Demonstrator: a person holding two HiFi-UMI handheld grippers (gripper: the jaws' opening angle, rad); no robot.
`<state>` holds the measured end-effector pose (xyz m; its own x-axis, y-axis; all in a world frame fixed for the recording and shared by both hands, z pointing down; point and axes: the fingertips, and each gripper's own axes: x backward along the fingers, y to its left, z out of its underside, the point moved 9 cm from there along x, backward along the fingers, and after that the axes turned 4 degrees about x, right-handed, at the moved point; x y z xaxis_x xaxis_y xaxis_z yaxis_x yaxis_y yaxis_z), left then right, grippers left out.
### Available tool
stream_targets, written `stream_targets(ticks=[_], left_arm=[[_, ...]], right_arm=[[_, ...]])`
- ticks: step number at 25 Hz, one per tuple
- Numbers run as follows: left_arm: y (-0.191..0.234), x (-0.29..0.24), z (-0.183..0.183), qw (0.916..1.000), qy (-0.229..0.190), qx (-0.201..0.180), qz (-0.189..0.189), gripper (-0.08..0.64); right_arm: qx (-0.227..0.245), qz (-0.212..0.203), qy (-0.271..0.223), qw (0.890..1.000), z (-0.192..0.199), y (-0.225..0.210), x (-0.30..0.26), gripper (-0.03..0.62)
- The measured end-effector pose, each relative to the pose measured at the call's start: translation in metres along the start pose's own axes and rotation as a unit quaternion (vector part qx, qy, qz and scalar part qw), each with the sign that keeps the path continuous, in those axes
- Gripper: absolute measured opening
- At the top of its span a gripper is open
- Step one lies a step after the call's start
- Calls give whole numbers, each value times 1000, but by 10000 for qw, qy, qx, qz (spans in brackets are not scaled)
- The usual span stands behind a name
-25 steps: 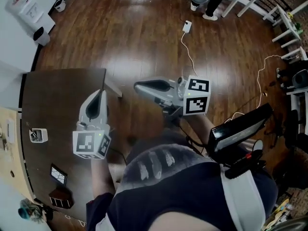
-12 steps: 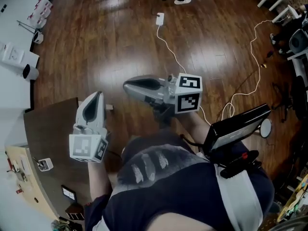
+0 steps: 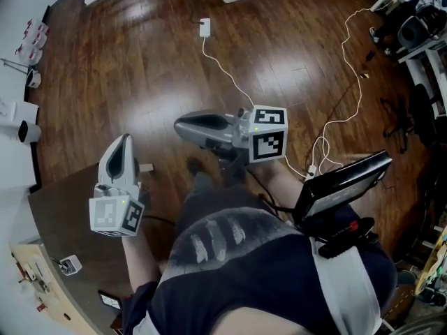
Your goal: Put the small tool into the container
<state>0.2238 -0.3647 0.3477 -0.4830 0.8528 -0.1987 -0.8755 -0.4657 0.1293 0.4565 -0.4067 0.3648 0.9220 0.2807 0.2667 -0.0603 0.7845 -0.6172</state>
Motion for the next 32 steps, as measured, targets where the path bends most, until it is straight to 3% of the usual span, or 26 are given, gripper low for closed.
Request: stream_targets(ticks=[5,13,20,26,32], left_arm=[[39,-16,-1,9996,-181,221,32,-2],[136,-26,-19,9969,-476,606,-130,-2],[175,-25,-27,9976,-481,470,-153,-2],[200,-28,-23,9937,-472,775,-653,0],[223,-46,-24,9844,-390,944,-1433,0]], right_arm=[[16,124,213,9997,-10,-18,-30,-2],[175,-4,756,9970,-26,-56,-131,-2],[54,-202,983,9949,-30,-81,-193,-2],[-289,-632,1279,9893,-37,-116,-236,-2],[-694,-1288,1602,9762,-51,-163,-274,-2]])
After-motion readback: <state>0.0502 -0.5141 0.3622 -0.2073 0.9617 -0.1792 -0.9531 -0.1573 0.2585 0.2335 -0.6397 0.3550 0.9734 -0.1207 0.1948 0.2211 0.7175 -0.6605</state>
